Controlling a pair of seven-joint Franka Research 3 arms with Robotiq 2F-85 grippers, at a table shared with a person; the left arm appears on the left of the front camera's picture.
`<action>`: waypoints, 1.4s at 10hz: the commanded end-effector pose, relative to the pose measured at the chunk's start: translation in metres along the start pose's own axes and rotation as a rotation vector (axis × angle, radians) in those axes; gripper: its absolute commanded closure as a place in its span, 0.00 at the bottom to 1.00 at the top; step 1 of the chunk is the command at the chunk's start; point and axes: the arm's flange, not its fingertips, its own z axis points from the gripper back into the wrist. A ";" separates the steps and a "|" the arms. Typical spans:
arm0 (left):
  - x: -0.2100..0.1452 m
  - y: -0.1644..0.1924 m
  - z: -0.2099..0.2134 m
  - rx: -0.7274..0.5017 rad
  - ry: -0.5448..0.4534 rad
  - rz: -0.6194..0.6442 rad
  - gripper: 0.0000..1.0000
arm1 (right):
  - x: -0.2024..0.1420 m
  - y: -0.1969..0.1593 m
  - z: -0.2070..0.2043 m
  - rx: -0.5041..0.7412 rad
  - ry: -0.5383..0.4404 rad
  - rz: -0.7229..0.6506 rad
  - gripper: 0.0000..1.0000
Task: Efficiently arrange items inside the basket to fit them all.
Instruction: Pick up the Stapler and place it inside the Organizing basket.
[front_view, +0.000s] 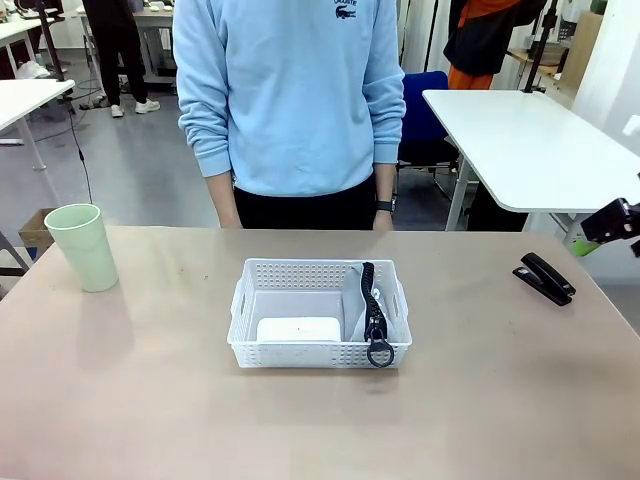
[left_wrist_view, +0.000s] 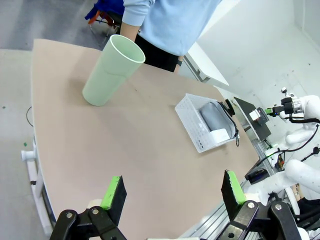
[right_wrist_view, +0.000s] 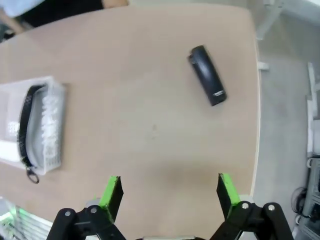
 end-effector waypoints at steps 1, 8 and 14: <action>0.000 -0.002 -0.002 -0.013 -0.025 -0.014 0.00 | -0.038 -0.011 -0.021 -0.021 -0.002 -0.102 0.00; 0.000 -0.002 -0.002 -0.013 -0.025 -0.014 0.00 | 0.018 -0.039 -0.022 -0.047 0.041 -0.011 0.00; 0.000 -0.002 -0.002 -0.013 -0.025 -0.014 0.00 | 0.089 -0.075 -0.101 0.088 0.143 0.189 0.00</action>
